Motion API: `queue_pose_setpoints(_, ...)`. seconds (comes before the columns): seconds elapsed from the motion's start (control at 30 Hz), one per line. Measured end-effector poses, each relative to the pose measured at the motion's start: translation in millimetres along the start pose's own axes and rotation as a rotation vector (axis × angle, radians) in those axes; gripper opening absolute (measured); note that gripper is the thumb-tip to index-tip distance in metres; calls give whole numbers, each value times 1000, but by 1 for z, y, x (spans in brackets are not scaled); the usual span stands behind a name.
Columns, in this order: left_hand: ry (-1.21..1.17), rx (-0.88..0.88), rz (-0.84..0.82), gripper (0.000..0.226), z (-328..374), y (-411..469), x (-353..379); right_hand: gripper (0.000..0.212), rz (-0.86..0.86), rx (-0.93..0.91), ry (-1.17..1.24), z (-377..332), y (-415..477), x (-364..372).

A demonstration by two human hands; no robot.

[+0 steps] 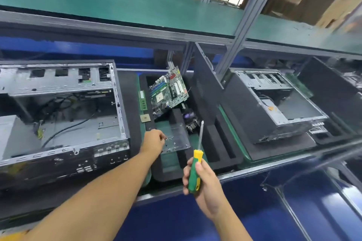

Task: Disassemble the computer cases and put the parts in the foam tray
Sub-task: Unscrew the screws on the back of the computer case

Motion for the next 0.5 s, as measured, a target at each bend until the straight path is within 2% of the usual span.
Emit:
queue_pose_setpoints(0.13,101,-36,-61,30,-3,22,12,26,5,18,-9,1,10,-13)
queue_pose_setpoints(0.23,57,-67,-54,37,0,22,12,25,21,25,2,1,18,-13)
queue_pose_setpoints(0.3,1,-58,-46,34,7,16,4,23,34,17,38,1,22,-8)
queue_pose_setpoints(0.43,-152,126,-173,18,36,-18,-29,22,40,33,104,7,24,16)
queue_pose_setpoints(0.5,-146,247,-244,21,45,-42,-61,27,17,74,148,16,21,39)
Point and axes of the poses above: each hand's wrist, its own y-axis towards the middle knuckle, its own x-axis out of the palm, z = x × y, the point moved 1 cm from there along y, towards the middle knuckle, and after that the axes turned 3 degrees about -x, right-handed, at the moved point
